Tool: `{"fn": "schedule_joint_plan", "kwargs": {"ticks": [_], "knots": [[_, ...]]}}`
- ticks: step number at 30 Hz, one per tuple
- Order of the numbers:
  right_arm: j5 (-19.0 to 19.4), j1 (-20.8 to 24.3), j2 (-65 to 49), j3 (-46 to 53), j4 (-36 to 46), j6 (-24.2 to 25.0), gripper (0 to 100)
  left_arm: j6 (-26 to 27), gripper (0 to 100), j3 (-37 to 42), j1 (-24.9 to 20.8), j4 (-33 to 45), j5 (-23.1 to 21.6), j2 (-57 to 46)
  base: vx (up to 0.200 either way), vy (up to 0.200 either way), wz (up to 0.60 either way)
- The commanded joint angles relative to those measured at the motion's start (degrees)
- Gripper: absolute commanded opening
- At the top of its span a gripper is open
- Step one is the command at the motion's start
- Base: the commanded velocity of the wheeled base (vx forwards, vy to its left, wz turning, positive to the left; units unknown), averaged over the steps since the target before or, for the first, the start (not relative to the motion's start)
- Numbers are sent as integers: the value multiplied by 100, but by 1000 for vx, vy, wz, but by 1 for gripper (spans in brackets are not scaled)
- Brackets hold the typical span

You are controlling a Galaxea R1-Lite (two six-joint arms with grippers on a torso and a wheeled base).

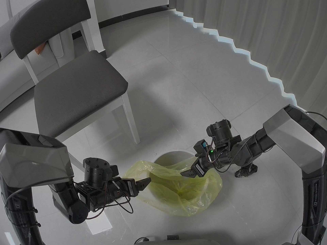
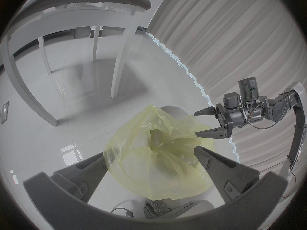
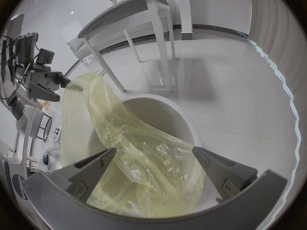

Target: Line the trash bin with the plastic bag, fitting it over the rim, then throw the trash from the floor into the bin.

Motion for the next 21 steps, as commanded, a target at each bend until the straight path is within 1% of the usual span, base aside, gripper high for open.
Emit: {"fn": "schedule_joint_plan", "kwargs": {"ticks": [1,5,10,17,21], "knots": [[-4,5,43,35,-7,-10,100,-3,100,-8,-3,-15,8,-45,0,0,0],[-4,22,-116,176,-51,-98,100,-3,100,1,6,-120,25,17,0,0,0],[-4,93,-362,404,-43,-450,100,-12,100,1,15,-191,25,87,0,0,0],[-4,181,-265,396,-60,-608,100,-3,100,62,6,-226,69,70,0,0,0],[-12,163,-63,316,-78,-748,100,-3,100,168,6,-446,69,105,0,0,0]]}}
